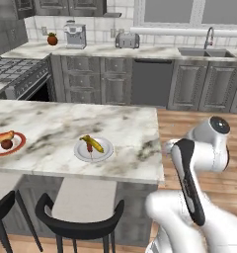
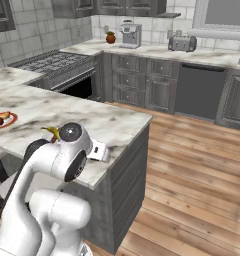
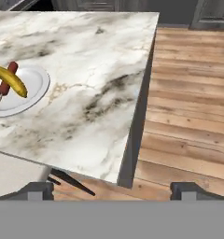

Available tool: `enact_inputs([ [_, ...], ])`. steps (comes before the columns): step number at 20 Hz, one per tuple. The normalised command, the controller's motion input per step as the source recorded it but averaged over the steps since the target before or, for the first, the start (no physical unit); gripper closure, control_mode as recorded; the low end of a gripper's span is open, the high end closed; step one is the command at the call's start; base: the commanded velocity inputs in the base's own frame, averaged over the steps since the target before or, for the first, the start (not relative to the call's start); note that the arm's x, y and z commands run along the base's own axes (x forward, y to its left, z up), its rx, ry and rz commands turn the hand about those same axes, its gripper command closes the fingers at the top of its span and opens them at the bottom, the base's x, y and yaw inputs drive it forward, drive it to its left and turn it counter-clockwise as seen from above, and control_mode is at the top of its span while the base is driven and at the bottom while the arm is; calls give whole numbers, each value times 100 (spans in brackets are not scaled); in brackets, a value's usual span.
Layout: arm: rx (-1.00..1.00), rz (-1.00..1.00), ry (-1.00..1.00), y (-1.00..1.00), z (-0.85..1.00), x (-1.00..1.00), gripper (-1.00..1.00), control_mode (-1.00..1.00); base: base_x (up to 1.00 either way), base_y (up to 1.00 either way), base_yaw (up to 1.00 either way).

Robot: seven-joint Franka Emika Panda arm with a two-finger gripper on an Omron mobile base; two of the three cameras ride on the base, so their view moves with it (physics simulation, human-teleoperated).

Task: Pick up the apple and banana from the fridge and place one fruit on each plate on the dining counter.

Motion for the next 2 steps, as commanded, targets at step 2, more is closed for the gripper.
enact_inputs([
  [2, 7, -5, -30, -54, -2, -100, -100, -100, 0, 0, 0],
])
